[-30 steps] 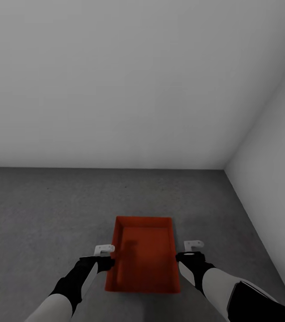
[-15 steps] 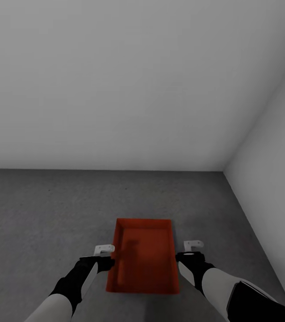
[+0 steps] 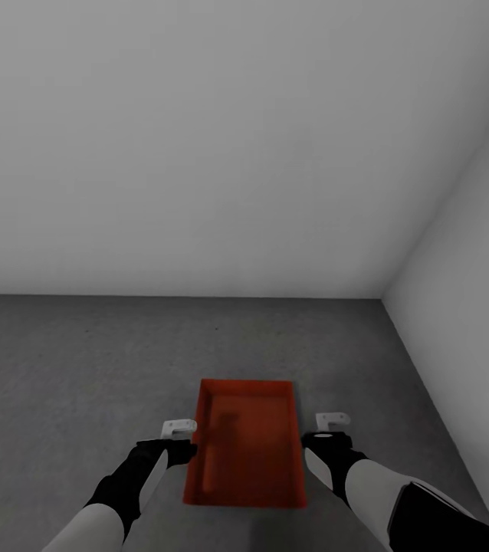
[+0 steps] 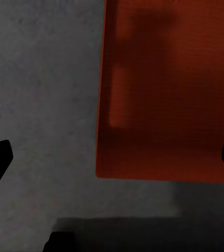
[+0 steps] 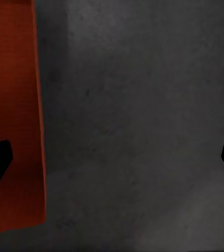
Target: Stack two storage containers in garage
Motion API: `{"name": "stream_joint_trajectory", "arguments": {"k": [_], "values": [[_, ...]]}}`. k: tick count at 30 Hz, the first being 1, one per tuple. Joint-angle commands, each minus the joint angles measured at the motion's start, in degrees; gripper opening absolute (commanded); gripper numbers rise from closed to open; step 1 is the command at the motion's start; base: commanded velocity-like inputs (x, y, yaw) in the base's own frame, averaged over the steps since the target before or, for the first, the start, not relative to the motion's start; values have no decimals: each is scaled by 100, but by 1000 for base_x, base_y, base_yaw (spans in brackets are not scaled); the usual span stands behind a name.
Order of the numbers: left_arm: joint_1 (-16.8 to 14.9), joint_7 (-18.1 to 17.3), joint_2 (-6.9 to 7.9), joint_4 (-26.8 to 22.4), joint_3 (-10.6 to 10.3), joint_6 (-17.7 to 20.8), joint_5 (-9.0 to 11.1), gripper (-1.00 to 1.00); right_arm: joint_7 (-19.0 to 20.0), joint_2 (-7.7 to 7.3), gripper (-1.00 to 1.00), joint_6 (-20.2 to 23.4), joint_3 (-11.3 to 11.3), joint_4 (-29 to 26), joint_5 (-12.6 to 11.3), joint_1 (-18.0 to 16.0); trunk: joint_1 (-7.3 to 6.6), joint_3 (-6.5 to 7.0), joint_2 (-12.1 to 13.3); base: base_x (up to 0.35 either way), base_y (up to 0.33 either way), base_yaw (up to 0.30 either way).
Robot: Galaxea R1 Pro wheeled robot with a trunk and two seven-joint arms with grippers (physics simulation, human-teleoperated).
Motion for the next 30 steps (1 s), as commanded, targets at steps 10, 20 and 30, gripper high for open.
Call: {"name": "stream_joint_trajectory", "arguments": {"k": [10,20,30], "values": [[-2,30,-3,-16,5,32,34,100,-97,8,100,-61,50,-12,-86,-2,-220,267,401,0,0,0],[-1,24,-3,-12,5,34,36,100,-95,9,100,-65,50,-12,-88,0,-440,538,802,0,0,0],[0,23,-3,-10,5,31,34,100,-95,17,100,-65,50,-12,-88,0,-660,809,1203,0,0,0]]}}
